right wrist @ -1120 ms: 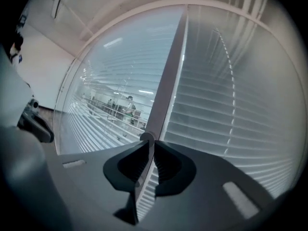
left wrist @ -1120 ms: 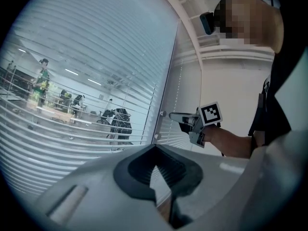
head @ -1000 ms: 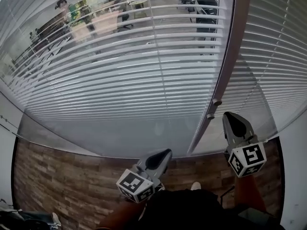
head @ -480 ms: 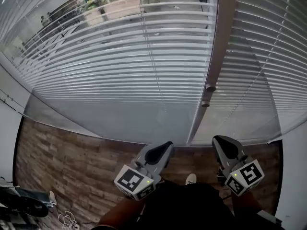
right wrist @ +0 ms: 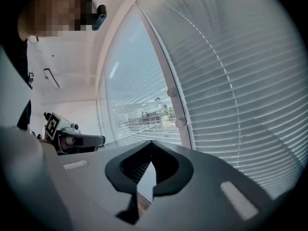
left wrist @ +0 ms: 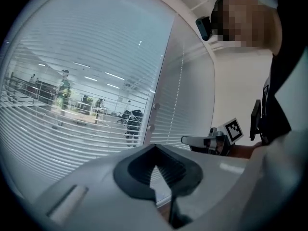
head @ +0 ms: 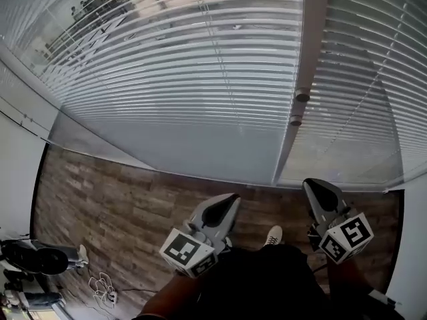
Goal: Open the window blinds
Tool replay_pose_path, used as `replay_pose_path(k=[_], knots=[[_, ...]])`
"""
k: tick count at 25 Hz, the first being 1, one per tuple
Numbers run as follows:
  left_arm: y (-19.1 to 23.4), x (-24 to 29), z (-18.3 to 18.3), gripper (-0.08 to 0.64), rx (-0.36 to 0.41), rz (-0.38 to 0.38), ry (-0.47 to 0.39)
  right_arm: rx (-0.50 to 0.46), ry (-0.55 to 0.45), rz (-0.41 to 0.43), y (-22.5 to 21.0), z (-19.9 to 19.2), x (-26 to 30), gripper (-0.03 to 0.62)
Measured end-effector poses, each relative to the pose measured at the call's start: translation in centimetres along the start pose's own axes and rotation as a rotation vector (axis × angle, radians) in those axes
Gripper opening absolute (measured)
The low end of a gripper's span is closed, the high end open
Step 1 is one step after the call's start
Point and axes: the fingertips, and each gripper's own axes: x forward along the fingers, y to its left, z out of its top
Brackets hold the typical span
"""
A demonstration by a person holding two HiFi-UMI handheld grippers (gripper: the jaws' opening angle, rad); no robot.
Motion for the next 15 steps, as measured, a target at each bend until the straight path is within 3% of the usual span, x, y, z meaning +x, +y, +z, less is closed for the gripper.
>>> replay_pose_path(k=[5, 10, 15], knots=[[0.8, -0.5, 1.3, 0.0, 0.002, -0.024, -0.036, -0.028, -0.008, -0.028, 1.0, 0.3, 0.5, 0.023], [1.9, -5.0, 2.7, 0.0, -0.014, -0.053, -0.038, -0.021, 0.003, -0.077, 4.9, 1.2, 0.8, 0.023], [3.4, -10.2, 0.3, 0.0, -0.009, -0.088, -0.02, 0.005, -0.002, -0.121, 9.3, -1.3, 0.7, 0.023]])
